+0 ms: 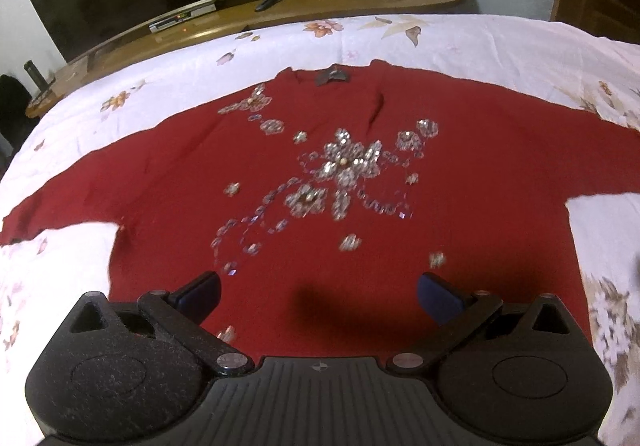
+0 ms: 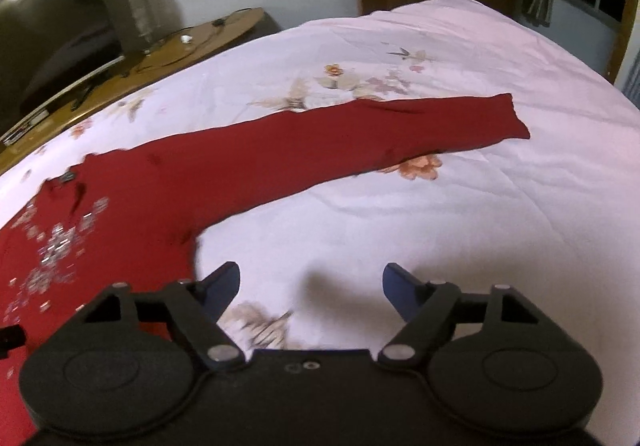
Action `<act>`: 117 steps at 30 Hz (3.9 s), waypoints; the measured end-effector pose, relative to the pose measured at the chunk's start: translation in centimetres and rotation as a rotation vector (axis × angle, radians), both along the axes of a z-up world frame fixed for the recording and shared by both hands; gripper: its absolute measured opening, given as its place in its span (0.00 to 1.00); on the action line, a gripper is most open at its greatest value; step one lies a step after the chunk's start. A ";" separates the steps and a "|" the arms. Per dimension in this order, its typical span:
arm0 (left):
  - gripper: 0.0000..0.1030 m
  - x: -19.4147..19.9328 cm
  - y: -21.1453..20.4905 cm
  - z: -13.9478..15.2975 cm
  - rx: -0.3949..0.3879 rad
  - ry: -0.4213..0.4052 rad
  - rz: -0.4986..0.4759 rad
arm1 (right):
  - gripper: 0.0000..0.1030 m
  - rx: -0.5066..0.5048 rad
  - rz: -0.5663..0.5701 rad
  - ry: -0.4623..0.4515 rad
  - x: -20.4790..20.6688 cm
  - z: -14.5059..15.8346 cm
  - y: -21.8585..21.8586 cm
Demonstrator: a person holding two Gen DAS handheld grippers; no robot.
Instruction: Fold small clothes
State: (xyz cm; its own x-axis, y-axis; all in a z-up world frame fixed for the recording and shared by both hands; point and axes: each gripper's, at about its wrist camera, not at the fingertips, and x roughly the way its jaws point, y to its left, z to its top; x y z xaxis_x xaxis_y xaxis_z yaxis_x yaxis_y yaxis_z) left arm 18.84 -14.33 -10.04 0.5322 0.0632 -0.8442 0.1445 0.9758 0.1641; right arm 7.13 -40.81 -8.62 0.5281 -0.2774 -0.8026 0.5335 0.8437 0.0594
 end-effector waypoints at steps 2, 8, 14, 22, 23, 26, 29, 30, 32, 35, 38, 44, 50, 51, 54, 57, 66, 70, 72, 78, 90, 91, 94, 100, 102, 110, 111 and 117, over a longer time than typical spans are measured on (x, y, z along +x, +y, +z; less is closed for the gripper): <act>1.00 0.9 -0.7 -0.5 -0.002 0.001 -0.003 | 0.71 0.007 -0.020 0.004 0.6 -0.8 -1.6; 1.00 3.7 -2.9 -1.9 -0.013 0.010 0.018 | 0.67 0.021 -0.072 0.002 2.4 -2.2 -5.7; 1.00 5.6 -4.5 -3.0 -0.011 0.010 0.024 | 0.66 0.048 -0.151 -0.007 4.0 -3.4 -10.3; 1.00 7.4 -5.2 -4.2 -0.003 0.021 0.036 | 0.48 0.089 -0.230 -0.006 4.7 -5.3 -14.5; 1.00 7.6 -5.1 -4.4 0.002 0.021 0.039 | 0.48 0.091 -0.241 -0.015 4.7 -5.2 -14.9; 1.00 8.1 -4.8 -4.7 0.004 0.030 0.051 | 0.48 0.124 -0.282 -0.040 4.7 -5.2 -16.5; 1.00 8.6 -4.4 -4.8 0.013 0.020 0.063 | 0.48 0.145 -0.327 -0.070 4.7 -5.2 -18.3; 1.00 8.8 -4.2 -4.8 0.014 0.019 0.069 | 0.48 0.142 -0.340 -0.078 4.7 -5.2 -18.9; 1.00 9.1 -3.8 -4.9 0.016 0.019 0.078 | 0.46 0.124 -0.364 -0.089 4.9 -5.3 -19.9; 1.00 9.3 -3.2 -5.0 0.030 0.012 0.086 | 0.36 0.085 -0.414 -0.099 4.7 -5.3 -21.0; 1.00 9.5 -2.6 -5.1 0.039 0.007 0.094 | 0.22 0.059 -0.453 -0.121 4.1 -5.2 -21.9; 1.00 9.5 -1.7 -4.7 0.037 -0.003 0.102 | 0.07 -0.027 -0.408 -0.155 4.3 -3.7 -20.7; 1.00 8.9 0.0 -3.5 0.026 -0.033 0.110 | 0.06 -0.076 -0.213 -0.246 6.0 -0.1 -15.7; 1.00 8.8 0.4 -3.3 0.025 -0.038 0.113 | 0.06 -0.072 -0.165 -0.268 6.4 0.6 -14.5; 1.00 8.5 1.8 -2.8 0.013 -0.046 0.127 | 0.06 -0.063 -0.023 -0.315 7.7 2.1 -10.2; 1.00 8.3 3.4 -2.5 0.001 -0.047 0.149 | 0.06 -0.011 0.138 -0.326 9.5 2.6 -5.3; 1.00 8.1 7.3 -3.1 -0.095 -0.003 0.180 | 0.33 0.193 0.523 -0.183 13.3 -3.0 8.2; 1.00 8.0 7.5 -3.4 -0.217 0.031 0.155 | 0.62 0.236 0.541 -0.132 13.7 -4.2 9.1; 1.00 8.1 7.0 -3.5 -0.285 0.050 0.123 | 0.62 0.226 0.525 -0.180 12.7 -3.1 8.4; 1.00 8.7 3.2 -4.3 -0.452 0.134 0.018 | 0.70 0.188 0.405 -0.227 9.5 -1.5 4.8; 1.00 10.3 -0.5 -7.4 -0.735 0.288 0.078 | 0.71 0.209 0.291 -0.230 6.4 -3.1 1.4; 1.00 10.3 -0.3 -7.4 -0.746 0.283 0.086 | 0.71 0.209 0.287 -0.231 6.3 -3.1 1.2; 1.00 10.4 -0.1 -7.6 -0.778 0.288 0.107 | 0.71 0.213 0.275 -0.229 6.0 -3.3 0.9; 0.28 10.7 0.5 -8.4 -0.843 0.365 0.111 | 0.71 0.226 0.263 -0.231 5.9 -3.6 0.8; 0.28 10.7 0.5 -8.8 -0.829 0.360 0.120 | 0.71 0.230 0.265 -0.231 6.0 -3.6 0.9; 0.29 10.8 1.1 -9.9 -0.937 0.340 0.204 | 0.71 0.223 0.283 -0.235 6.1 -3.5 1.2; 0.29 10.7 1.2 -10.0 -0.947 0.328 0.217 | 0.71 0.225 0.282 -0.234 6.1 -3.6 1.2; 0.29 11.0 0.7 -10.1 -0.909 0.258 0.234 | 0.71 0.230 0.285 -0.230 6.3 -3.8 1.1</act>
